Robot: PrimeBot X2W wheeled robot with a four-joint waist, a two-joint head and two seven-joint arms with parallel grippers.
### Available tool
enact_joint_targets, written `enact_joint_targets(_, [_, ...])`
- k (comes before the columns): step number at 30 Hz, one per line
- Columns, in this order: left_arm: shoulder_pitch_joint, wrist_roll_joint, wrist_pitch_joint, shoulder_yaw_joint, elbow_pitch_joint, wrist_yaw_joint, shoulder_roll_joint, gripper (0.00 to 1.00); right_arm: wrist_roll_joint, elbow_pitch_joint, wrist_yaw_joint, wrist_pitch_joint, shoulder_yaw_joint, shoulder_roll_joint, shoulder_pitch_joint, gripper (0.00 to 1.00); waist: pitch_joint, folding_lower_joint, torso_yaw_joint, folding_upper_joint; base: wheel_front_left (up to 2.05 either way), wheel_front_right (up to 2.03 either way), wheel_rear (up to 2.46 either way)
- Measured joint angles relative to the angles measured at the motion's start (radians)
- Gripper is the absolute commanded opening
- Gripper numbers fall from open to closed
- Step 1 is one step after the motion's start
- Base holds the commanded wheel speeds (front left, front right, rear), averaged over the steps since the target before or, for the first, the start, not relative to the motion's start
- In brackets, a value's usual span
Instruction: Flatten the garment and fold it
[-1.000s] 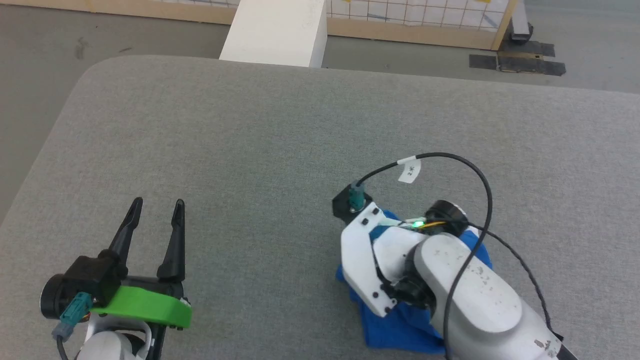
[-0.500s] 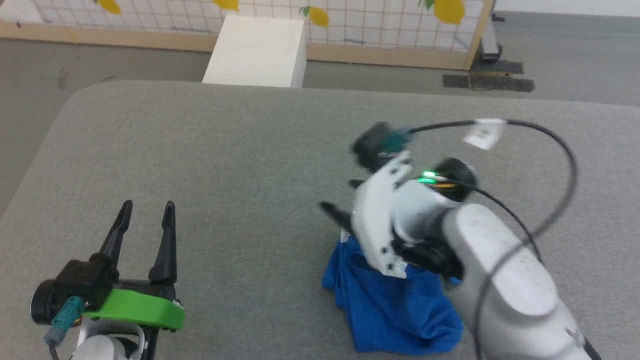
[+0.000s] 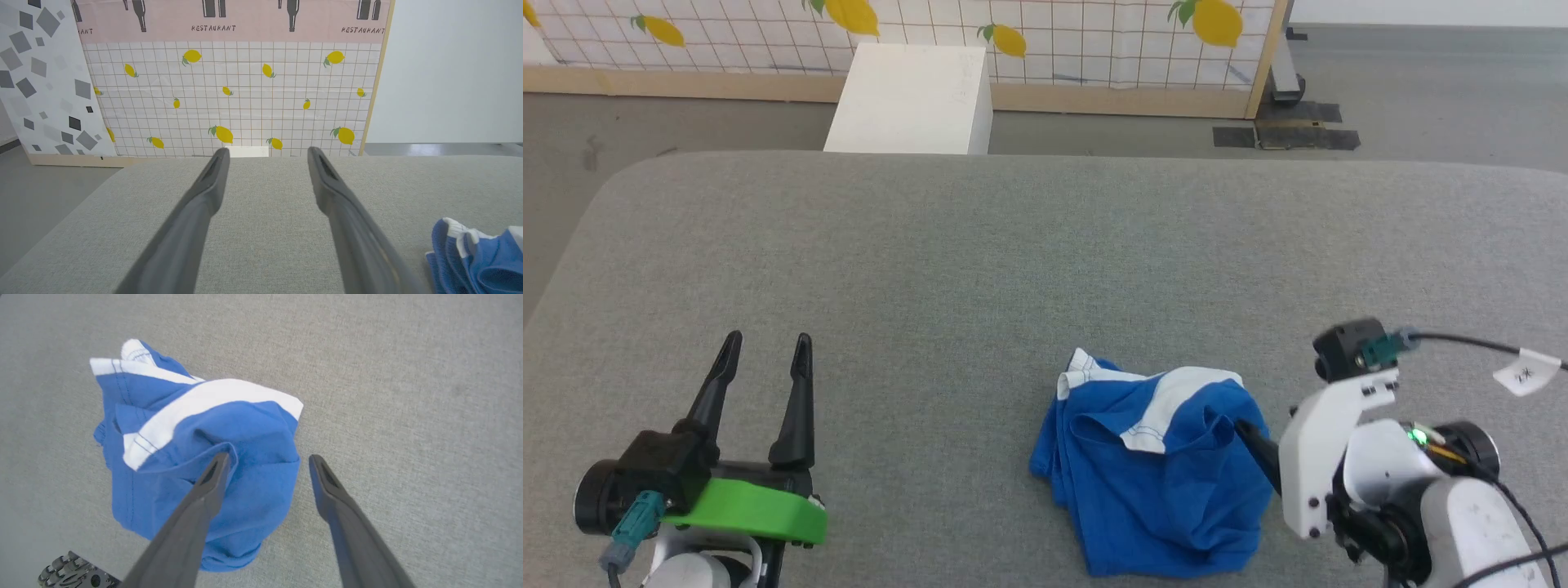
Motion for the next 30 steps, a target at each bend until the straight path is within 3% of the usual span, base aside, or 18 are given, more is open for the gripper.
enact_joint_targets(5, [0.0,0.0,0.0,-0.004,-0.002,0.0,0.001,1.0,0.003,0.013,0.0,-0.018,0.006,0.0,0.024,1.0,0.017,0.0,0.003,0.0,0.0,0.0,0.0])
enact_joint_targets(14, [-0.009,-0.014,0.0,-0.018,-0.002,0.0,0.01,1.0,0.03,0.151,0.0,-0.103,0.135,0.001,-0.043,1.0,0.051,0.0,0.017,0.0,0.0,0.0,0.0])
enact_joint_targets(15, [-0.009,-0.018,0.0,-0.019,-0.002,0.0,0.011,1.0,0.03,0.161,0.0,-0.103,0.141,0.001,-0.049,0.94,0.052,0.0,0.019,0.0,0.0,0.0,0.0])
enact_joint_targets(16, [-0.009,-0.02,0.0,-0.021,0.0,0.0,0.011,1.0,0.034,0.173,0.0,-0.104,0.149,0.001,-0.052,0.38,0.053,0.0,0.022,0.0,0.0,0.0,0.0])
enact_joint_targets(17, [-0.01,-0.021,0.0,-0.022,0.001,0.0,0.012,1.0,0.037,0.182,0.0,-0.108,0.154,0.001,-0.056,0.0,0.053,0.0,0.025,0.0,0.0,0.0,0.0])
enact_joint_targets(23, [-0.01,-0.027,0.0,-0.024,0.009,0.0,0.013,1.0,0.06,0.179,0.0,-0.11,0.198,0.001,-0.069,0.0,0.045,0.0,0.032,0.0,0.0,0.0,0.0])
enact_joint_targets(30, [-0.01,-0.027,0.0,-0.037,0.012,0.0,0.013,1.0,0.125,0.153,0.0,-0.102,0.356,0.0,-0.145,0.0,0.046,0.0,0.034,0.0,0.0,0.0,0.0])
